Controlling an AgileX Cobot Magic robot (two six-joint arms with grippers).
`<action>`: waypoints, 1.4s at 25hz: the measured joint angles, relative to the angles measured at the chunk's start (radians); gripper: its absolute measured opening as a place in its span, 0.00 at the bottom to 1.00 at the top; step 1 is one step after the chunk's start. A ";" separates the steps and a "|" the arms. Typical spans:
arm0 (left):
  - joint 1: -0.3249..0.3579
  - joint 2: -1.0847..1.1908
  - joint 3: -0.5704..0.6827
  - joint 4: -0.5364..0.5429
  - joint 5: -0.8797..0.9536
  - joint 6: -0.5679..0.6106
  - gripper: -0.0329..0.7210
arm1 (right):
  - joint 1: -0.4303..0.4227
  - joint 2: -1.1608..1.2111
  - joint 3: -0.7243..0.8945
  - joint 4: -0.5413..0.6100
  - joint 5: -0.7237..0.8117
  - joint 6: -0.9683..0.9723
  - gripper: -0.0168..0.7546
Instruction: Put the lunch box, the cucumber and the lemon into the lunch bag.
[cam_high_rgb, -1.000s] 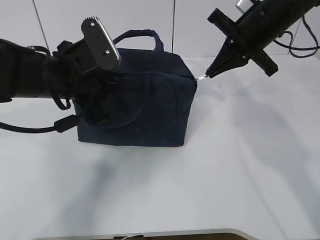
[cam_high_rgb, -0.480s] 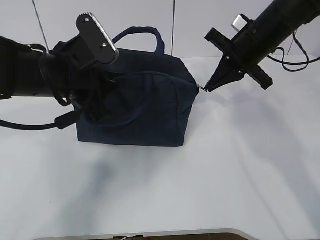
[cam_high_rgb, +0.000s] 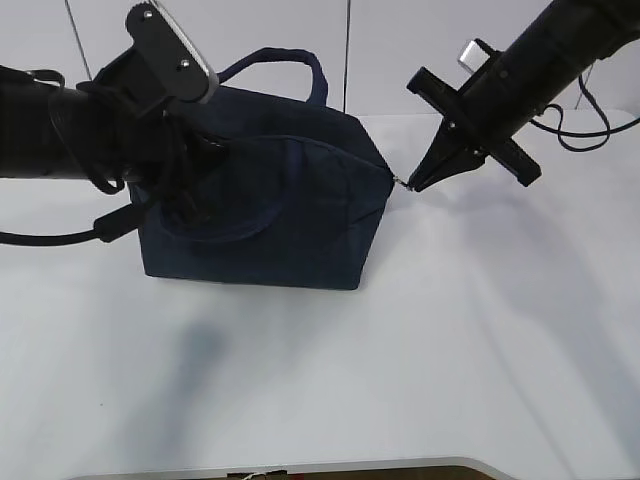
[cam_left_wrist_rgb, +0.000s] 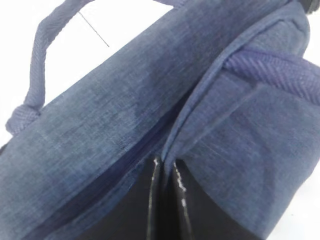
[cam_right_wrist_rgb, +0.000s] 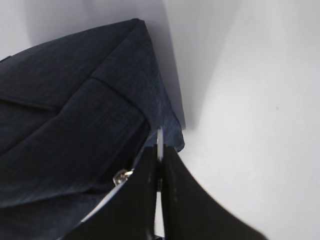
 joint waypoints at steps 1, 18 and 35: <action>0.000 -0.002 0.000 0.000 0.002 0.000 0.04 | 0.000 0.007 0.000 0.000 0.000 -0.005 0.03; 0.002 -0.012 0.001 0.000 0.015 0.001 0.04 | 0.000 0.096 -0.002 -0.004 -0.022 -0.073 0.03; 0.008 -0.019 0.001 -0.005 0.003 0.001 0.04 | -0.004 0.100 -0.085 -0.005 -0.007 -0.315 0.34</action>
